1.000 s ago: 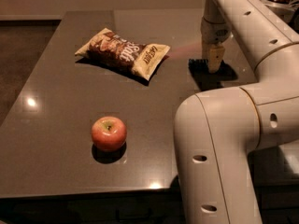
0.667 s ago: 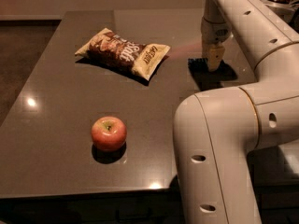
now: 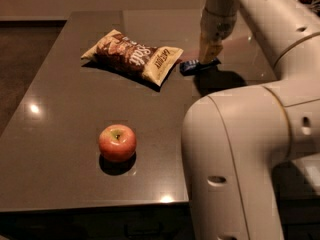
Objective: Move rxbar blueberry near brown chip bag
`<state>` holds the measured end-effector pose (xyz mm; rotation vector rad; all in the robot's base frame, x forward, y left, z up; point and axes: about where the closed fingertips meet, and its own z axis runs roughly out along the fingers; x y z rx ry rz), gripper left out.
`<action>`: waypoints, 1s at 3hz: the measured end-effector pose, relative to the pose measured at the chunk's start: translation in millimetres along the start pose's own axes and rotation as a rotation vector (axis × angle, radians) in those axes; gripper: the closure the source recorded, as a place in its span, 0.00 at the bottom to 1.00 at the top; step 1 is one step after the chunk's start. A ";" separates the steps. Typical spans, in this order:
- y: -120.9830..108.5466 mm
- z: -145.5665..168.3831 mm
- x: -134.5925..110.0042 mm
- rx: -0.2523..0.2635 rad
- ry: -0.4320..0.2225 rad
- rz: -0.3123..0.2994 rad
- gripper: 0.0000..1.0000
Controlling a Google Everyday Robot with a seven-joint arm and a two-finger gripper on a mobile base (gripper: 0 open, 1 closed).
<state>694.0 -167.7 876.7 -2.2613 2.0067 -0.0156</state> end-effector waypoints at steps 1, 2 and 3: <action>26.7 -68.3 -57.0 0.062 -0.137 -0.006 1.00; 53.2 -120.7 -105.3 0.105 -0.218 -0.007 0.75; 40.6 -117.4 -105.1 0.142 -0.222 -0.006 0.51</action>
Offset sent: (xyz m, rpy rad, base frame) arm -0.1793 0.1105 0.1590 0.2212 0.1325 0.0612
